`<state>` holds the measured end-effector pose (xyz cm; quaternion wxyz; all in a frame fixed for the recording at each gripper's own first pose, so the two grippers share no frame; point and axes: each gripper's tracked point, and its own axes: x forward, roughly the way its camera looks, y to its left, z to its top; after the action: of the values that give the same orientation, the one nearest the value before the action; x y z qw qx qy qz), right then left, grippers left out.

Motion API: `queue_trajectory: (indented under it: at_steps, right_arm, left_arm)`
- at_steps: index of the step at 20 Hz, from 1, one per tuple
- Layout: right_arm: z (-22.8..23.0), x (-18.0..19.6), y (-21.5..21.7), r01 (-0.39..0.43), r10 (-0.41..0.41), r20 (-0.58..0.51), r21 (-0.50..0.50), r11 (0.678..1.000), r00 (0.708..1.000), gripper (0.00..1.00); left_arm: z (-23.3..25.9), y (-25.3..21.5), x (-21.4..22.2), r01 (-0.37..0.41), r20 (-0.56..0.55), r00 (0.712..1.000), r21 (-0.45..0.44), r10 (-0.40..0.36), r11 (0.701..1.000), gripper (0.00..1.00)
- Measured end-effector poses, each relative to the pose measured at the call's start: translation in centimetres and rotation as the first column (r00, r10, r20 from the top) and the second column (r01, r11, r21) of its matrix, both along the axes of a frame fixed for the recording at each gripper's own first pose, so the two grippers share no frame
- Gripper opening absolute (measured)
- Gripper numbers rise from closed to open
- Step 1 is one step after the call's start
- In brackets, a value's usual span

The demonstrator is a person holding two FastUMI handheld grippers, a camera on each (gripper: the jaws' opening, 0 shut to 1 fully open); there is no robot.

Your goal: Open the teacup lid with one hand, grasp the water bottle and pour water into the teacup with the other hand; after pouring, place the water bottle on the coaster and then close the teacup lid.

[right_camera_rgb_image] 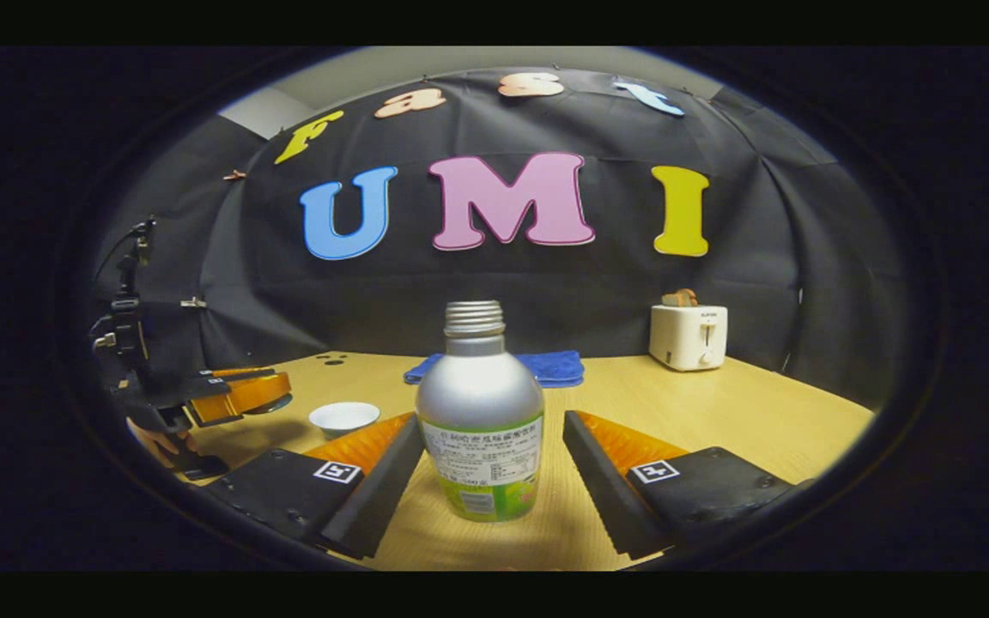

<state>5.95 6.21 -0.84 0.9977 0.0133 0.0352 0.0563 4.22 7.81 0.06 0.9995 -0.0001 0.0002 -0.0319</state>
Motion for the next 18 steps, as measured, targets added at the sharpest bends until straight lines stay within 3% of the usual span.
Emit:
queue_trajectory:
  at_steps: [7,9,12,18]
  right_arm:
    - [-0.7,1.9,0.4,0.028,-0.028,-0.034,0.007,1.000,0.999,0.98]
    - [-0.8,2.2,0.5,0.028,-0.028,-0.031,-0.003,1.000,0.999,0.84]
    - [-1.1,2.3,0.6,0.020,-0.022,-0.033,-0.038,0.999,0.999,0.83]
    - [-1.2,2.3,0.3,0.031,-0.031,-0.045,-0.016,0.999,0.999,0.82]
  left_arm:
    - [-0.1,1.9,0.5,-0.014,-0.001,1.000,0.001,0.014,1.000,0.31]
    - [-0.1,2.5,0.6,-0.021,-0.001,1.000,0.000,0.021,1.000,0.31]
    - [-0.1,2.8,0.7,-0.018,0.000,1.000,0.001,0.018,1.000,0.31]
    - [-0.1,3.8,1.1,-0.024,0.000,1.000,0.002,0.024,1.000,0.31]
